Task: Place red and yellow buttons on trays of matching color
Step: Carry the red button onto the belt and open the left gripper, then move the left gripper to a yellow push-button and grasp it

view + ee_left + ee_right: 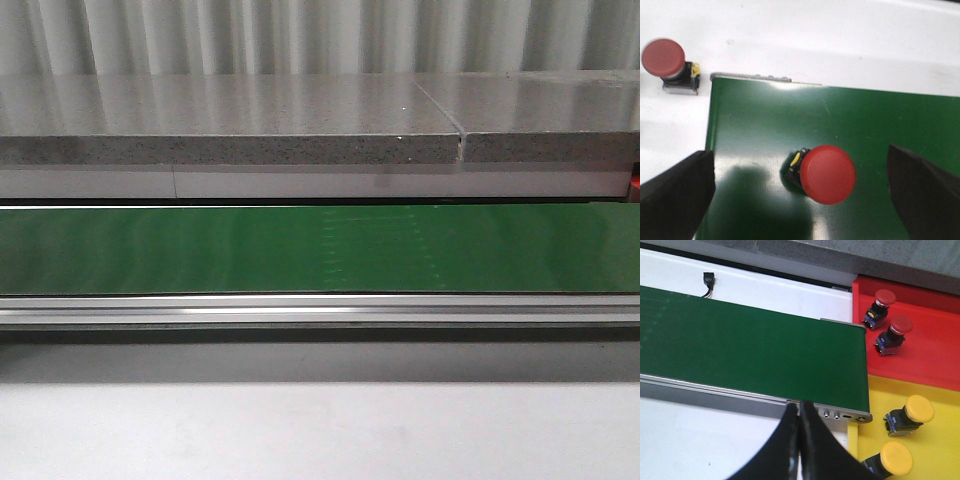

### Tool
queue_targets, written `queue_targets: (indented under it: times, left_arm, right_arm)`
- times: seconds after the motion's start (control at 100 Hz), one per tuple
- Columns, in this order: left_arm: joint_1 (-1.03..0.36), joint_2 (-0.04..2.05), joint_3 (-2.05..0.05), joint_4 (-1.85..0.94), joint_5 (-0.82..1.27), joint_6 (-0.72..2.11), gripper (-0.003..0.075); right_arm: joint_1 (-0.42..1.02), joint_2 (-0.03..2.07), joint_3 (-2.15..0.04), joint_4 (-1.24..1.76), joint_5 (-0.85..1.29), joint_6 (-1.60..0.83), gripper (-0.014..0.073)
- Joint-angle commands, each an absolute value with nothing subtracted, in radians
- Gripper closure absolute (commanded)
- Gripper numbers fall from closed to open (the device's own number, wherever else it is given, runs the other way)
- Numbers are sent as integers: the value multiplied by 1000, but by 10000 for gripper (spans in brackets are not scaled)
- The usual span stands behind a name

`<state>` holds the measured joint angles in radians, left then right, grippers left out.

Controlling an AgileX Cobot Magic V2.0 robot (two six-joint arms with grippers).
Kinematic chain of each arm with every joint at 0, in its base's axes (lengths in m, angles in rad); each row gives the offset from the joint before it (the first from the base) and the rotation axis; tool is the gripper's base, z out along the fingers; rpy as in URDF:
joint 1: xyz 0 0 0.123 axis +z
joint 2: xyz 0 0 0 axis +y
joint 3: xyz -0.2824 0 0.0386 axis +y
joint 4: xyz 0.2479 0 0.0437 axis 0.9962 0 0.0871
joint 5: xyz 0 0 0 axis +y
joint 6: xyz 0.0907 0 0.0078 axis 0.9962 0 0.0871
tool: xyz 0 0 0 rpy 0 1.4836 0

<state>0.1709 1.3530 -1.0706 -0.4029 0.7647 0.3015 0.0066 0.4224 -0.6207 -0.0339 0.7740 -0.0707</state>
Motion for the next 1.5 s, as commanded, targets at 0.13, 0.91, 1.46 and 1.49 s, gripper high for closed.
queue_targets:
  times: [0.13,0.91,1.46,1.49]
  left_arm:
    - [245,1285,-1100,-429,696,270,81]
    - [528,1642,-1106,-418,597,251,81]
    - [528,1869,-1351,-404,610,251,81]
    - [528,1875,-1363,-399,612,251,81]
  right_arm:
    - [6,428,-642,-42,709,-78,662]
    - [6,428,-642,-42,709,-78,662]
    - [6,428,-642,-42,709,-78,662]
    - [6,428,-642,-42,709,-78,662]
